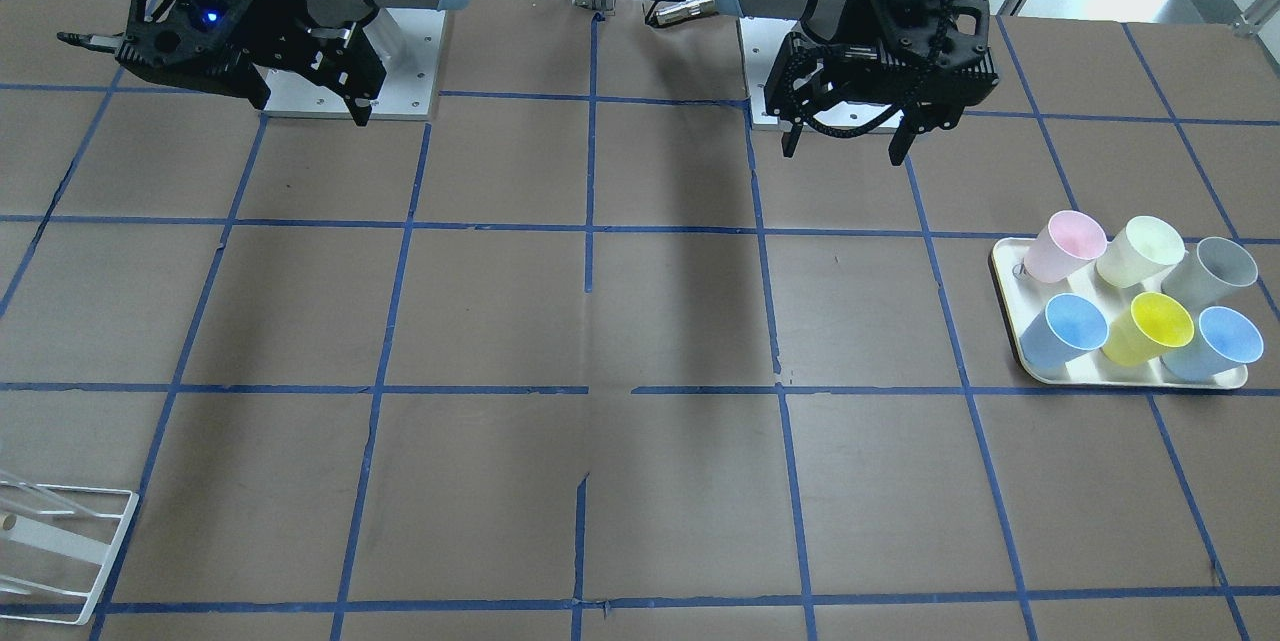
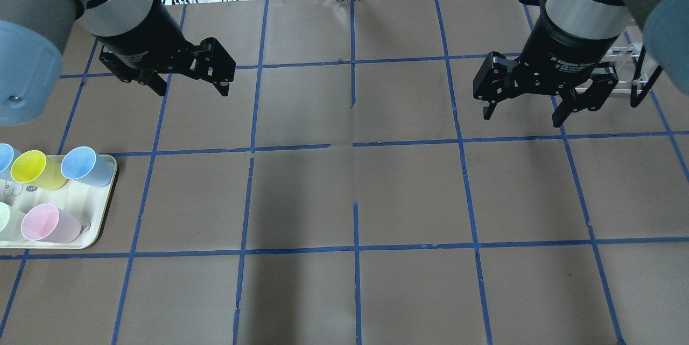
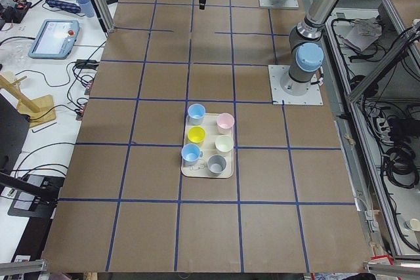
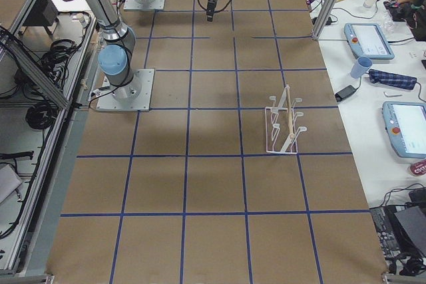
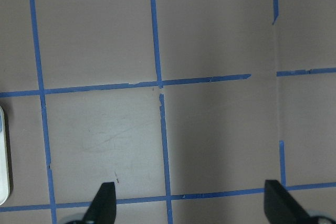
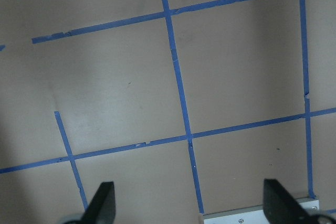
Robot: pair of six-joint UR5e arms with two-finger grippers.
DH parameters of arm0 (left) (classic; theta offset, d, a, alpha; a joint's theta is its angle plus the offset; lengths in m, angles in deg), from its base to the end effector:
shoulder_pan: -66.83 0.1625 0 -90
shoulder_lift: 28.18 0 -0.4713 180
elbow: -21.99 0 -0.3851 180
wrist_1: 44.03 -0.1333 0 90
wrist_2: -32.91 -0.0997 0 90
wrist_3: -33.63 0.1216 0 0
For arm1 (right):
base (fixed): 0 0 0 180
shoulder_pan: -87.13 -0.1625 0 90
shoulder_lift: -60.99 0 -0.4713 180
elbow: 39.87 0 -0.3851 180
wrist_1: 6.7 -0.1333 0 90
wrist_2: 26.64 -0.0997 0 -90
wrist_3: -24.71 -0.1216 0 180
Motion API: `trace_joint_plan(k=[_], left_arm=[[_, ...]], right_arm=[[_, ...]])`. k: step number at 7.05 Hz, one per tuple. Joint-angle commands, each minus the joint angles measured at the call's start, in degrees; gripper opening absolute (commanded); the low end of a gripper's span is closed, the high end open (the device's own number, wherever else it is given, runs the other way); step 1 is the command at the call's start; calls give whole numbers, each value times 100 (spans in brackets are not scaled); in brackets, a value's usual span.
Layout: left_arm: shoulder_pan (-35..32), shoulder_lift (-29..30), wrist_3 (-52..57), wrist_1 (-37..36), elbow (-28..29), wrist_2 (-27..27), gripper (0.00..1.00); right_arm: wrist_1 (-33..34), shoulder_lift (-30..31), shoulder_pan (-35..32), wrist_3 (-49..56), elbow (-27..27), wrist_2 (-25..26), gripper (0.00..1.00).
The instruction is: Transfer IKEA cup to right arm and place on rack
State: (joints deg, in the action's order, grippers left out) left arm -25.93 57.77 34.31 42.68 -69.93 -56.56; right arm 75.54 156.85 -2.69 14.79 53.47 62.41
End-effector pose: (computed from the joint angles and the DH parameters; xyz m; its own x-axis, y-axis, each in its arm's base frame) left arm -0.1565 -0.4553 0.5353 -0.9981 0.0608 0.0081 0.0598 0.9937 -0.0946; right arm 0.1340 -0.4252 0.5181 -0.9844 0.1761 -0.0005 0.1753 0.9801 0.0928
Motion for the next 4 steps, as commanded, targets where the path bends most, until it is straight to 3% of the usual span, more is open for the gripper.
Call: trace_joint_plan(k=[1,3,4], left_arm=[[195,0,20,4,25,18,100],[747,-17,142,82,34,35,100],[1159,9,918,57,43,35,100]], right_arm=[[29,-5,0,25,0,-46,100],[12,3,0,34,0,24,100],[11,3,0,34,0,7,100]])
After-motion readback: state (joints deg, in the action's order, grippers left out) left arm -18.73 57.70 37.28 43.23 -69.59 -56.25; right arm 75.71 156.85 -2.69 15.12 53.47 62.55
